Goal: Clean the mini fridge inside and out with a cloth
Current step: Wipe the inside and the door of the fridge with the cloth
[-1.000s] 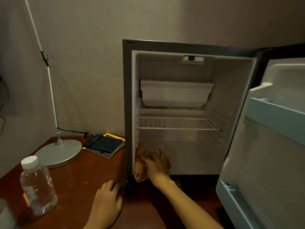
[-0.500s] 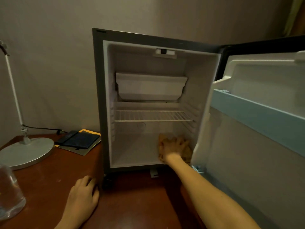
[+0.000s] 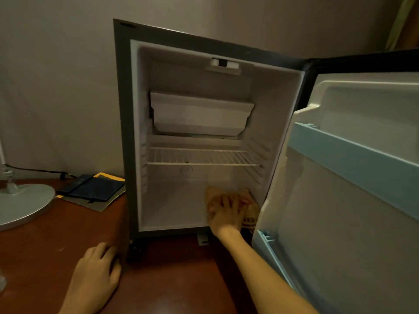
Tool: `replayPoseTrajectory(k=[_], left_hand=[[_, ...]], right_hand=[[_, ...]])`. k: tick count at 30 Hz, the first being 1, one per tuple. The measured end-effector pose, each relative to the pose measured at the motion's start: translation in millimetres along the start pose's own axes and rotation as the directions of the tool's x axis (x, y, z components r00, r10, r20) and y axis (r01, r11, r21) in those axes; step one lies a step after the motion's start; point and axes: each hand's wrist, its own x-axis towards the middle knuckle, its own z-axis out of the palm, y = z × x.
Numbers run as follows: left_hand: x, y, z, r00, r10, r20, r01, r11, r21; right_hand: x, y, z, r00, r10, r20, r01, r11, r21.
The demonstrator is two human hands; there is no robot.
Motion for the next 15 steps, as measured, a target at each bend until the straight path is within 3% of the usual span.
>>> replayPoseTrajectory(k=[4,9,15], left_hand=[[-0.4,-0.2,1.1,1.0,-0.017,-0.021,0.018,1.0,0.004],[1.2,-0.8,5.2,0.996,-0.004,-0.086,0.005,1.0,0.018],[2.5,-8.3,8.9,0.997,0.006,-0.078,-0.004,1.0,0.03]], right_hand=[[0.1,-0.5,-2.1,0.997,0.055,0.057,-0.057,0.998,0.036],[24.8,7.0,-4.9,0.994,0.024,0.104,-0.029,0.998,0.052],[66.2,0.3,2.7,0.999,0.014,0.052,-0.019,0.993,0.113]])
